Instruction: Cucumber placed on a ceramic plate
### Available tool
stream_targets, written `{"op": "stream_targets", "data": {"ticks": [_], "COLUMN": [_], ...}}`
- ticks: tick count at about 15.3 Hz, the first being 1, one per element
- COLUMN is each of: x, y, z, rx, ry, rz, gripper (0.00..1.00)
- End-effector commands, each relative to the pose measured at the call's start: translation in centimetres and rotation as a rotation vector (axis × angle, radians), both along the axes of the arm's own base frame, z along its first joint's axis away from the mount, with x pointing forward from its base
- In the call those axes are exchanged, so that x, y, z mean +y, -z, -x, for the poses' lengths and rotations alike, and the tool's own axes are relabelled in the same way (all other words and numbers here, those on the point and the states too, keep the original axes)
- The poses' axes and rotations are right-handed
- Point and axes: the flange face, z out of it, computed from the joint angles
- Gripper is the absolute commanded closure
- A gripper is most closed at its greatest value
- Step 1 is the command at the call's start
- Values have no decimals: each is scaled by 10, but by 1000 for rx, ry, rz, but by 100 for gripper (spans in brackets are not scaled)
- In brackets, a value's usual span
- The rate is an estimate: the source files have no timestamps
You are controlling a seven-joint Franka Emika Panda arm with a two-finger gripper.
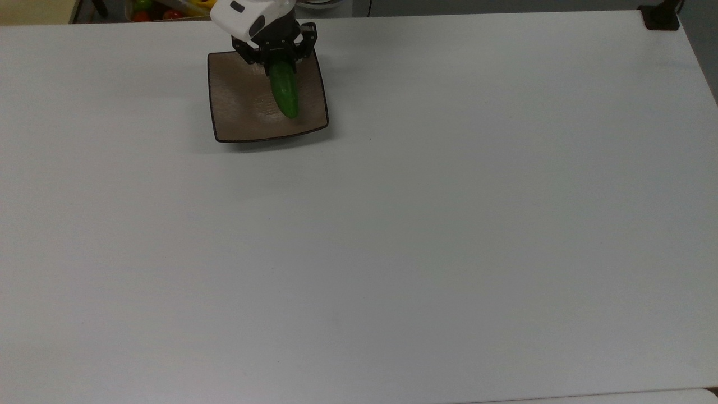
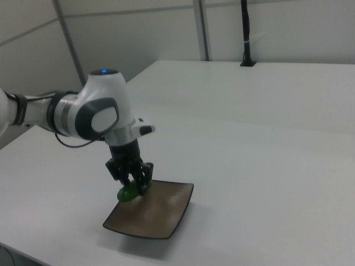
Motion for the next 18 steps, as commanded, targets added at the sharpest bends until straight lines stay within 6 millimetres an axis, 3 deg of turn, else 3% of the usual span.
{"op": "stream_targets", "data": {"ticks": [1, 3, 5, 6, 7, 9, 13, 15, 16, 18], "x": [-7, -12, -14, -16, -19, -22, -22, -23, -22, -22], "y": [22, 34, 39, 40, 39, 37, 27, 11, 1, -44], "z": [17, 22, 22, 22, 23, 25, 25, 21, 17, 4], "rx": [-27, -28, -15, -10, -4, 15, 5, -10, -6, 3], "ry": [-13, -18, -4, 1, 6, 15, 19, 22, 23, 40], "rz": [-4, 13, 14, 14, 14, 15, 16, 17, 18, 11], "gripper": [88, 86, 70, 69, 62, 39, 27, 18, 5, 0]}}
